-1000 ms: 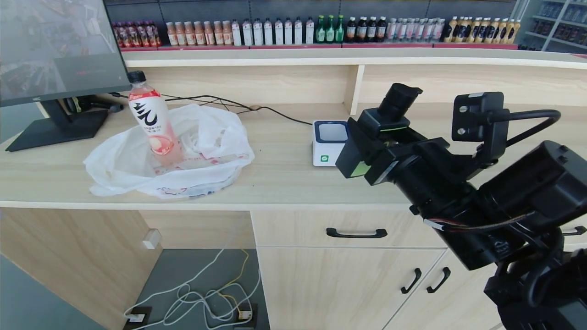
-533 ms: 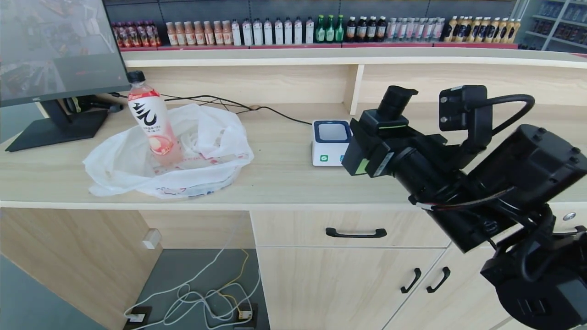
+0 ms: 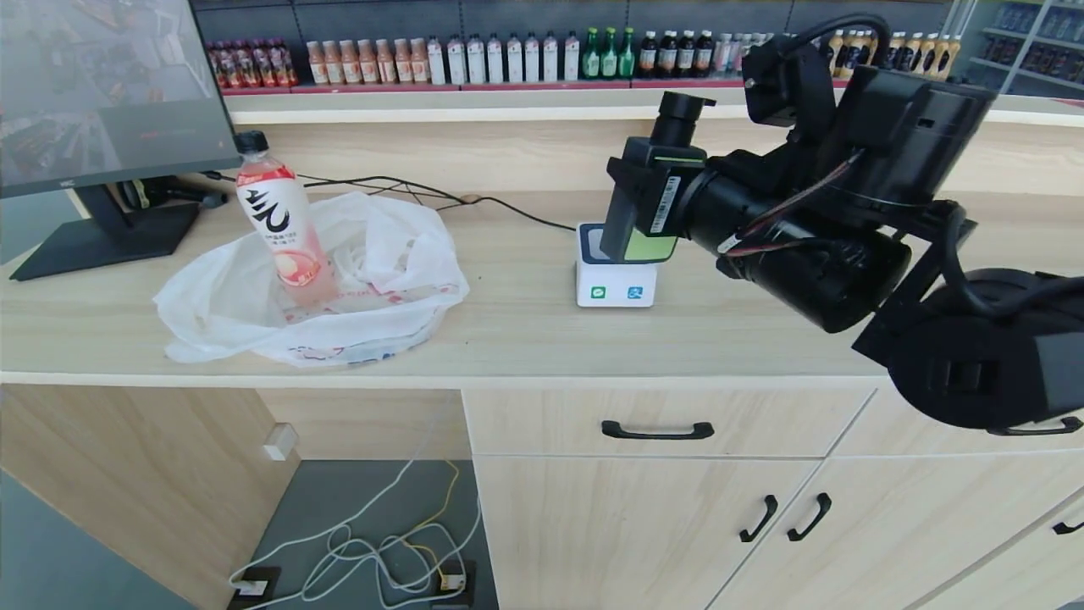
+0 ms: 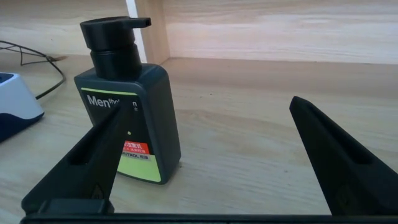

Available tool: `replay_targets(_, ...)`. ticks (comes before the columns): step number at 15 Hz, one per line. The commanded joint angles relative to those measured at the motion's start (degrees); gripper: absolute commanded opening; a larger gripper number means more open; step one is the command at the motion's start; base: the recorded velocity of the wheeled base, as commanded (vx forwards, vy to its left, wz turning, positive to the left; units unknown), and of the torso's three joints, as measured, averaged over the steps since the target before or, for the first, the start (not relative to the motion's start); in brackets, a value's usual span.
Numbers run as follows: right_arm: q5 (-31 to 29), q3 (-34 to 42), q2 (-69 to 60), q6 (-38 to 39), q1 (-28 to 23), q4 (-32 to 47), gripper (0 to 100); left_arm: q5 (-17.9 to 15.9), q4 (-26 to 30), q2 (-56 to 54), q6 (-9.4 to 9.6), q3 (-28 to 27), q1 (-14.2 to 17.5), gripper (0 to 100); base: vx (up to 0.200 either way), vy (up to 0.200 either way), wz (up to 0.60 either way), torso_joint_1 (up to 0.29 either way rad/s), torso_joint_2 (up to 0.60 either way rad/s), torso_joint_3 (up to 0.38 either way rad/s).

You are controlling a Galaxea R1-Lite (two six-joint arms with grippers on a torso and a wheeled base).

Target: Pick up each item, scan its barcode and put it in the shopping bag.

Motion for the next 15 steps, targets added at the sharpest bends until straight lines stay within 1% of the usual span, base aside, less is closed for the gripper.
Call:
replay_targets(1, -0.01, -0.01, 0.07, 0.02, 0.07, 0.18, 100, 0.02, 0.0, 0.01, -0.04, 0.0, 0.01, 100, 0.0, 0.0, 0.0, 0.0, 0.0, 0.0)
replay_targets(2, 0.08, -0.1, 0.07, 0.02, 0.07, 0.27, 100, 0.02, 0.0, 0.01, -0.04, 0.0, 0.01, 100, 0.0, 0.0, 0.0, 0.0, 0.0, 0.0)
replay_targets(5, -0.19, -3.44, 1.74, 0.19, -0.19, 0.54, 100, 0.02, 0.0, 0.01, -0.04, 0.0, 0.01, 100, 0.0, 0.0, 0.0, 0.0, 0.0, 0.0)
replay_targets(7, -0.19, -3.88, 1.74, 0.19, -0.1, 1.94, 100, 0.02, 0.0, 0.01, -0.04, 0.0, 0.01, 100, 0.0, 0.0, 0.0, 0.0, 0.0, 0.0)
replay_targets(12, -0.19, -2.38, 0.6, 0.1, -0.1, 1.15, 100, 0.02, 0.0, 0.01, -0.04, 0.0, 0.01, 100, 0.0, 0.0, 0.0, 0.0, 0.0, 0.0)
replay_targets(15, 0.17, 0.17, -2.39, 0.02, 2.36, 1.77, 100, 0.02, 0.0, 0.01, 0.05, 0.0, 0.01, 100, 0.0, 0.0, 0.0, 0.0, 0.0, 0.0)
